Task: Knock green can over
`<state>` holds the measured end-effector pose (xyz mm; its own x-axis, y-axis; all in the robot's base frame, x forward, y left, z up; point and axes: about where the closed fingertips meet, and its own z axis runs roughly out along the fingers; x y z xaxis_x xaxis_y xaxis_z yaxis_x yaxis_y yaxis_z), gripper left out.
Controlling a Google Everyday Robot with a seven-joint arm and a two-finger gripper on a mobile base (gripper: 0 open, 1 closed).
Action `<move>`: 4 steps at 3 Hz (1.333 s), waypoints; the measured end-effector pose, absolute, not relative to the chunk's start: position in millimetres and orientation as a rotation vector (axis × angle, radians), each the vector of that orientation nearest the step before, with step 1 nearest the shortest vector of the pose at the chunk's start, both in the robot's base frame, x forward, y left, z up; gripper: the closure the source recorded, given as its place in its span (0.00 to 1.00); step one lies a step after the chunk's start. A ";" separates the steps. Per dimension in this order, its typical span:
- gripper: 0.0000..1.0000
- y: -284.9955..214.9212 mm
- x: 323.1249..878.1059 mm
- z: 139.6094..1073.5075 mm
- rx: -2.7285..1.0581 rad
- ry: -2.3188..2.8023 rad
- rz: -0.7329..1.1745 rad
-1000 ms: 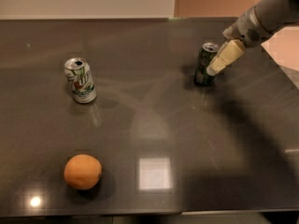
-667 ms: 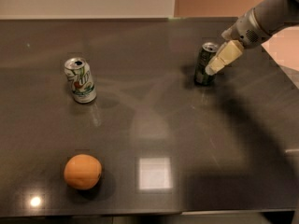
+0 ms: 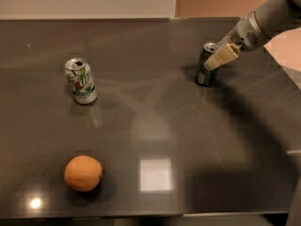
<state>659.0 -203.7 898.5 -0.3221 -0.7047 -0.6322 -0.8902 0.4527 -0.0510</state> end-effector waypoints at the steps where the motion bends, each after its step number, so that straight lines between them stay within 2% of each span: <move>1: 0.65 -200.0 654.2 898.3 -1.344 2.126 0.436; 2: 0.88 -191.5 643.8 907.8 -1.414 2.150 0.392; 3: 1.00 -185.3 628.3 926.2 -1.522 2.204 0.265; 4: 1.00 -190.0 614.7 941.9 -1.595 2.259 0.138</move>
Offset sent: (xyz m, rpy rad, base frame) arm -0.0335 0.0187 0.0346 -0.1740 0.0373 0.0785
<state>614.7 -190.0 941.9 -0.2906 -0.8895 -0.3525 -0.9257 0.3546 -0.1315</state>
